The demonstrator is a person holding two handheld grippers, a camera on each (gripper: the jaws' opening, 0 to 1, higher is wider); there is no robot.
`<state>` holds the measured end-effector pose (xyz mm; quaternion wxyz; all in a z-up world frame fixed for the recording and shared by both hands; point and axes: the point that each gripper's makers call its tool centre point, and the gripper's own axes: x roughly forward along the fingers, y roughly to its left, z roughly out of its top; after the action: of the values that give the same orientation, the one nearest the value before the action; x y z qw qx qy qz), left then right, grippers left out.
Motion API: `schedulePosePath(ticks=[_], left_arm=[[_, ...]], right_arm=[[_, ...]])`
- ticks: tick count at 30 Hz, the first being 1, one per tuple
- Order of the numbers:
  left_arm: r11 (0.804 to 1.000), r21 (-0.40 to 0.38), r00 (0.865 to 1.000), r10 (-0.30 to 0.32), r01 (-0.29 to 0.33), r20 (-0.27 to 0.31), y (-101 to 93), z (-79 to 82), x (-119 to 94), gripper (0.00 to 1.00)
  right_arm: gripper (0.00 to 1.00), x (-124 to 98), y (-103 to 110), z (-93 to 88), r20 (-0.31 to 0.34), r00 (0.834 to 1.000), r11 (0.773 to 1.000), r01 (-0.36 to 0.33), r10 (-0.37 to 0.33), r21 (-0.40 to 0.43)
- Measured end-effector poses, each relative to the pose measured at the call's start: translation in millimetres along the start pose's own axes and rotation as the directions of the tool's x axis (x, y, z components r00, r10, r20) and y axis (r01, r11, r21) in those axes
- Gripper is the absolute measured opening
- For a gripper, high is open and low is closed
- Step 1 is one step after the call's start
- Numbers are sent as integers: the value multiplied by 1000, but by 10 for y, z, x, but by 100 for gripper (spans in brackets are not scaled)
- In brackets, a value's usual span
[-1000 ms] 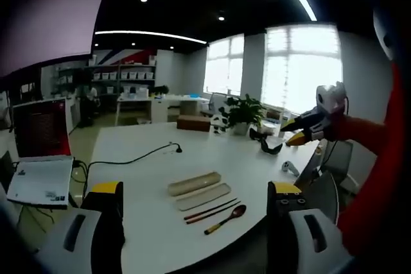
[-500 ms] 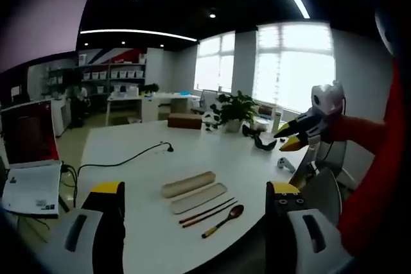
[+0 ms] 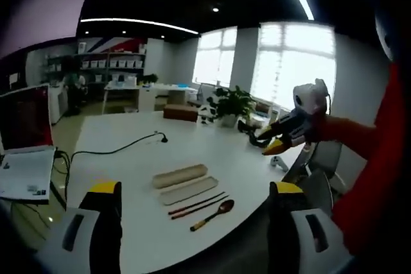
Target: Arrange the utensils inside the cutlery case until each visible utensil rests in its matching compartment.
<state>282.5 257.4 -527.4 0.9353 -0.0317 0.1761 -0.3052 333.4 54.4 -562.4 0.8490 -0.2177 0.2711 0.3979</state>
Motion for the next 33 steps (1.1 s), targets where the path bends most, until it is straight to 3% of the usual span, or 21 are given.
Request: schedulePosePath(ticks=[4,9,14,18,21,24,27,33], left_arm=[[1000,0,1000,-25,25,12,-59,-24,-49,96],[998,53,1000,30,-30,-8,-22,-103,-91,98],[999,28,999,34,-34,15,-47,-133,-139,95],[999,25,1000,31,-31,-2,-65,-180,-160,95],[999,23,999,41,-41,-7,-41,-196,-178,94],[999,3,999,48,-48,-20,-11,-222,-188,94],[998,11,998,57,-57,-29,25,-232,-193,95],[998,26,998,57,-57,-17,54,-165,-186,94]], right_arm=[[26,65,25,20,-5,1000,999,-29,29,-30],[28,135,38,10,-20,998,998,-53,52,-46],[27,195,84,18,-43,994,989,-109,105,-102],[17,229,124,25,-67,986,970,-162,152,-182],[20,273,106,46,-64,984,975,-173,166,-139],[15,336,70,47,-56,987,977,-154,147,-146],[20,446,74,24,-70,986,977,-161,152,-138],[11,589,141,-18,-106,977,970,-197,183,-141]])
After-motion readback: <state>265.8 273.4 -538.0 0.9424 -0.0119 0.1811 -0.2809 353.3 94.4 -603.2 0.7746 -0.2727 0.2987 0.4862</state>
